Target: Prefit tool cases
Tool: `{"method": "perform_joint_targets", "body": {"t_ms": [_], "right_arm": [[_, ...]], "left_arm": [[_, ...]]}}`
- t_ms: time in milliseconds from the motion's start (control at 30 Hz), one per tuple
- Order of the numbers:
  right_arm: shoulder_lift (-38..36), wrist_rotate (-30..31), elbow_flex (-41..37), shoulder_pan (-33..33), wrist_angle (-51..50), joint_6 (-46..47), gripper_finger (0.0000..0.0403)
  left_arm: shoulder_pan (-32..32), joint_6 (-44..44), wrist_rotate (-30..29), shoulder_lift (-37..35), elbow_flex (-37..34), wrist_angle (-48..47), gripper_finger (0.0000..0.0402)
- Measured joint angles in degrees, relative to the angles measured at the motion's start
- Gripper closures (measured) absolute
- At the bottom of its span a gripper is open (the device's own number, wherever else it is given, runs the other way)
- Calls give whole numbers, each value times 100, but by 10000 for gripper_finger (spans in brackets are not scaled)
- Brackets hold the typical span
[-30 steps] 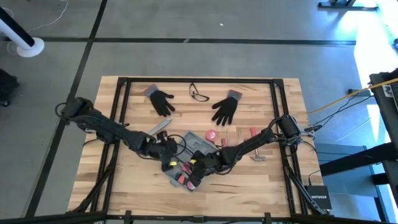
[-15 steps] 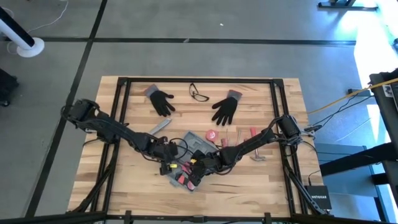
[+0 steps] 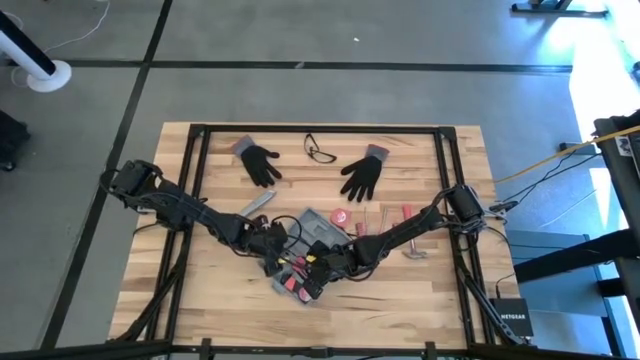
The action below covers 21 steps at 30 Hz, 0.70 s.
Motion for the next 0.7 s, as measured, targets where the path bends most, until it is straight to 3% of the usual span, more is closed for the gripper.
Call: {"method": "perform_joint_targets", "body": {"t_ms": [700], "right_arm": [[-4, 5, 0, 2, 31, -12, 403]], "left_arm": [[264, 276, -220, 196, 22, 262, 401]]}}
